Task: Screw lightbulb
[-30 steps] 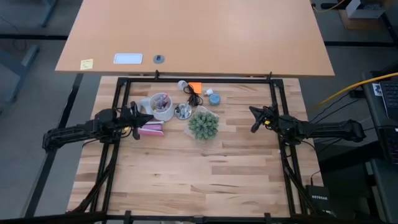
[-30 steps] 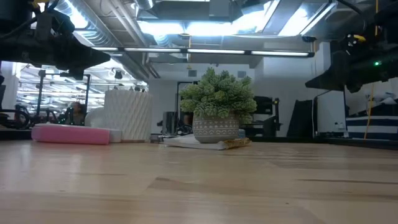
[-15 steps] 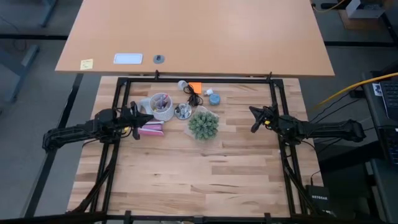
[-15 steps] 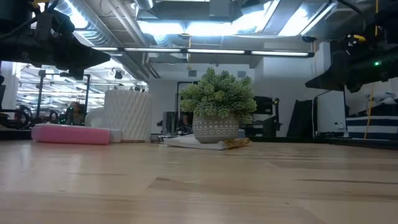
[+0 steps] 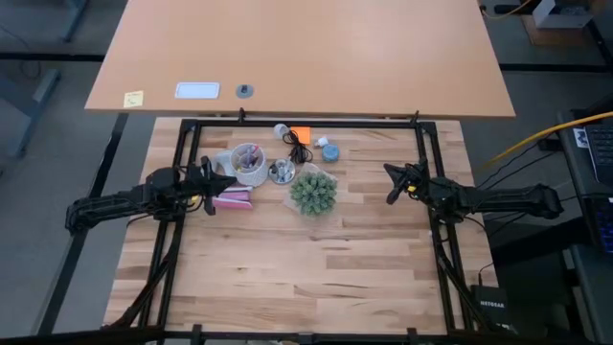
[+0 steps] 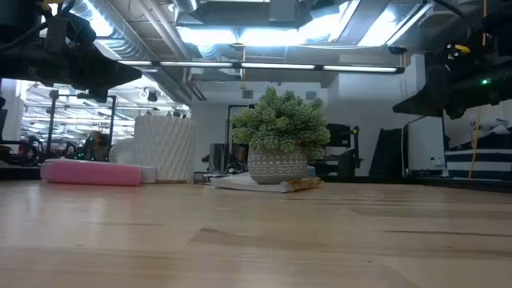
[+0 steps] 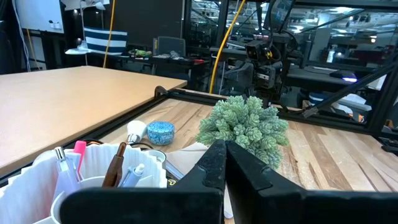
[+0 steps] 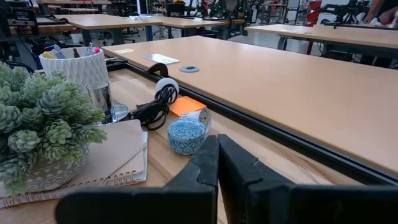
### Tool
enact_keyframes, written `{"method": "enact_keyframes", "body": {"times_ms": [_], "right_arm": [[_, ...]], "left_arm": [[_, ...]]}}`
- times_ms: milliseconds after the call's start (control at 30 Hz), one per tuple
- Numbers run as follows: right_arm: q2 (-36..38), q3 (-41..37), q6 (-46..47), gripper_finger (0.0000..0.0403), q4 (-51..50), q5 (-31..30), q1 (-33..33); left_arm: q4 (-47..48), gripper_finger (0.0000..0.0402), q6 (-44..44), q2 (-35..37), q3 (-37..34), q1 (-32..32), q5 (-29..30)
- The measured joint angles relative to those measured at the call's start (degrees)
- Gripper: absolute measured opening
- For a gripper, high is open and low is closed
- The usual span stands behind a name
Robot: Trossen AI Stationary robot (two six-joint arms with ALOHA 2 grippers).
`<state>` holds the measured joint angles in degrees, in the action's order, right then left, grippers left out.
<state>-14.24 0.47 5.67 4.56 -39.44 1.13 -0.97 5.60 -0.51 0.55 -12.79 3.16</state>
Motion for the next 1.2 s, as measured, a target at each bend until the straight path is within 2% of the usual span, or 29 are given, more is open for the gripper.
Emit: {"method": "enact_keyframes", "body": {"times_ms": [233, 533, 767, 1033, 1200], "right_arm": [[0.00, -0.01, 0.00, 0.0005, 0.03, 0.01, 0.00], [0.02, -0.02, 0.00, 0.0005, 1.03, 0.13, 0.00], [0.02, -0.02, 0.00, 0.0005, 1.66, 0.34, 0.00], [0.00, -0.01, -0.10, 0.0005, 7.94, 5.15, 0.00], [0.00, 0.00, -0.22, 0.0005, 14.30, 9.77, 0.00]], "left_arm": [[-0.02, 0.0000, 0.09, -0.02, 0.01, 0.01, 0.00], [-0.04, 0.0000, 8.79, -0.02, 0.00, 0.00, -0.02], [-0.28, 0.0000, 6.25, -0.01, 0.00, 0.00, 0.00], [-11.04, 0.0000, 9.67, -0.18, -0.01, 0.03, 0.02], [-15.31, 0.0000, 10.26, -2.97, -0.01, 0.45, 0.02]]}}
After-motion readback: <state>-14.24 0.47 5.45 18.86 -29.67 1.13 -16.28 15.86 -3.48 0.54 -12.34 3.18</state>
